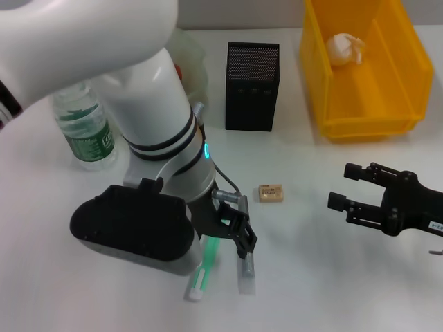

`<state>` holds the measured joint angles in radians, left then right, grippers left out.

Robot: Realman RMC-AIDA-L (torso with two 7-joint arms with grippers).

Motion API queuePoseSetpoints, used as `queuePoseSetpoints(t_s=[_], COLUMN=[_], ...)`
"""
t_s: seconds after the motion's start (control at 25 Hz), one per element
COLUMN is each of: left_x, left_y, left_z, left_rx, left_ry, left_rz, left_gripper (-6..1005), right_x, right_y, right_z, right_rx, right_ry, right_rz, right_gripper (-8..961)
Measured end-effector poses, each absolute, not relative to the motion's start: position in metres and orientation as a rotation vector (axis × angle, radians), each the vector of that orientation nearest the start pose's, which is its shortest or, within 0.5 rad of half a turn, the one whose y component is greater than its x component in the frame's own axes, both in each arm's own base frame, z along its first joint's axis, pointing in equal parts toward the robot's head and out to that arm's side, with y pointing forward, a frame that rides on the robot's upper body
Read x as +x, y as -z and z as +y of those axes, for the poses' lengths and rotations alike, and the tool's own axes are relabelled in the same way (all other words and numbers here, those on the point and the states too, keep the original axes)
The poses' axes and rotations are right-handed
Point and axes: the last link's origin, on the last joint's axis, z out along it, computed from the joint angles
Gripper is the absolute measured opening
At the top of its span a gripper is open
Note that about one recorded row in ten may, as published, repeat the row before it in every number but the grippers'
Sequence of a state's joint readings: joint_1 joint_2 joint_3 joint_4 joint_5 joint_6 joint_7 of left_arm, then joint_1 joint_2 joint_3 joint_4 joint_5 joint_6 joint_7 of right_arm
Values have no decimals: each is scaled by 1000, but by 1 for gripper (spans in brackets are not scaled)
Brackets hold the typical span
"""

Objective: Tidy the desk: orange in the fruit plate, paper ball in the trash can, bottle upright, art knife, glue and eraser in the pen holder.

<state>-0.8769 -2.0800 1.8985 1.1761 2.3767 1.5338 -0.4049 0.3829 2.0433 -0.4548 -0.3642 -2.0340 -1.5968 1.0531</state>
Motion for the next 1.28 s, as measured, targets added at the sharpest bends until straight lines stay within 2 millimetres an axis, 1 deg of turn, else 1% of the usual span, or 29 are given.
queuePoseSetpoints(t_s=[0.4, 0.84, 0.96, 1.28], left_x=[-108, -112, -116, -117], left_y=[105, 108, 109, 109], left_z=[315, 319, 321, 321], left_rx=[1513, 1508, 1504, 1501], left_ry=[412, 430, 447, 453], left_rz=[-2147, -2133, -2111, -2109], left_gripper=[740, 727, 723, 698], right_x=[328, 327, 327, 327], right_y=[13, 12, 12, 13], right_z=[260, 261, 261, 260], right_rx=[-2542, -2548, -2549, -2550], right_ry=[-832, -825, -825, -825], right_rz=[699, 673, 672, 662], right_gripper=[774, 775, 774, 774])
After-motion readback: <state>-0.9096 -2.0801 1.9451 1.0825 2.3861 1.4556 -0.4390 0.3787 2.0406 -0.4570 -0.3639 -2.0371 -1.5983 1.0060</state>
